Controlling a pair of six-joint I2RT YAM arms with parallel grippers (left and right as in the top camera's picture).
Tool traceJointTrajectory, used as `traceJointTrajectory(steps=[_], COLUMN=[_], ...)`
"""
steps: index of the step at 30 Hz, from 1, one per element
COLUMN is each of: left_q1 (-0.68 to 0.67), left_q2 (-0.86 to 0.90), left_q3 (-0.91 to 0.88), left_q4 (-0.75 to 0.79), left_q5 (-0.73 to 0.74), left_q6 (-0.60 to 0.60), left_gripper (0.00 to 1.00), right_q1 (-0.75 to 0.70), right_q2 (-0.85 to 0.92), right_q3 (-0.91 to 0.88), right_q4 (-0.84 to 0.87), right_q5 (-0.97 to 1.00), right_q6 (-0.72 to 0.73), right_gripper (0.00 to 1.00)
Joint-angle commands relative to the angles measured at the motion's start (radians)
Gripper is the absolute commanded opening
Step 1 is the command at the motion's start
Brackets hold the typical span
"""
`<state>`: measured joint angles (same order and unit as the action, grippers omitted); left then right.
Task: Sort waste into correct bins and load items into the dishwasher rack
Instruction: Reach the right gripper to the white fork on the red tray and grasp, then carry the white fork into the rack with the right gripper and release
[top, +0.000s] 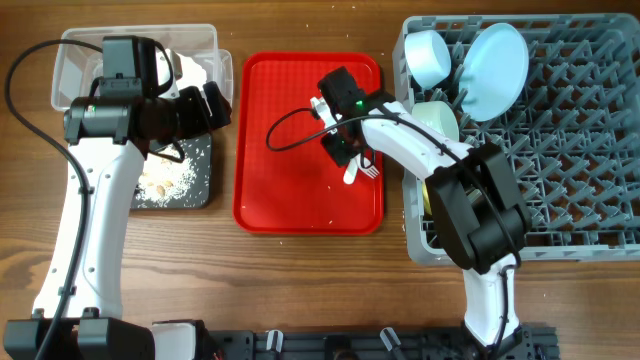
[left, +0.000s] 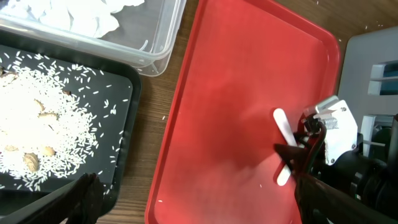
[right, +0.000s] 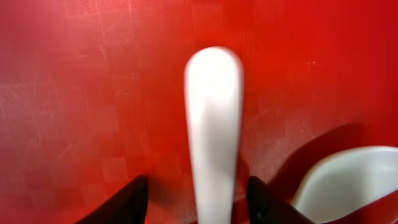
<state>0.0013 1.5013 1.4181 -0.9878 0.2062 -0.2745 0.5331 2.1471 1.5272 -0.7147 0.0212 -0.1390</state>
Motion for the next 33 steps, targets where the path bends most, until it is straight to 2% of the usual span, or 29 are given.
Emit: traceJointTrajectory(steps=[1, 3, 6, 10, 14, 19, 23, 24, 27, 29, 33], left_q1=[0.005, 0.005, 0.005, 0.005, 0.005, 0.005, 0.005, 0.005, 0.005, 0.005, 0.005], left_q2=[-0.002, -0.002, -0.002, -0.002, -0.002, -0.002, -0.002, -0.002, -0.002, -0.002, -0.002], left_q3=[0.009, 0.009, 0.009, 0.009, 0.009, 0.009, 0.009, 0.009, 0.009, 0.009, 0.009], left_q4=[0.003, 0.003, 0.003, 0.003, 0.003, 0.003, 0.003, 0.003, 0.003, 0.003, 0.003], left_q5=[0.001, 0.001, 0.001, 0.001, 0.001, 0.001, 0.001, 0.001, 0.001, 0.001, 0.001], left_q6=[-0.005, -0.005, -0.005, -0.005, -0.005, -0.005, -0.005, -0.005, -0.005, -0.005, -0.005], left_gripper=[1.00, 1.00, 1.00, 1.00, 1.00, 1.00, 1.00, 1.00, 1.00, 1.00, 1.00], right_q1=[-0.004, -0.004, -0.004, -0.004, -0.004, -0.033, -0.181, -0.274, -0.412, -0.476, -0.583], right_q2=[0.045, 0.045, 0.042, -0.017, -0.161, -0.413, -0.631, -0.692, -0.708, -0.706, -0.703], right_q3=[-0.016, -0.016, -0.011, 0.061, 0.161, 0.170, 0.170, 0.168, 0.154, 0.090, -0.174], right_q4=[-0.045, -0.051, -0.055, -0.144, -0.235, -0.320, -0.472, -0.549, -0.640, -0.625, -0.432], right_q5=[-0.003, -0.003, -0.017, -0.172, -0.181, -0.179, -0.111, -0.026, 0.098, 0.113, 0.113], right_q6=[0.019, 0.038, 0.064, 0.076, 0.143, 0.225, 0.327, 0.369, 0.373, 0.334, 0.233], right_gripper=[0.14, 0.04, 0.04, 0.04, 0.04, 0.04, 0.04, 0.04, 0.04, 0.04, 0.05])
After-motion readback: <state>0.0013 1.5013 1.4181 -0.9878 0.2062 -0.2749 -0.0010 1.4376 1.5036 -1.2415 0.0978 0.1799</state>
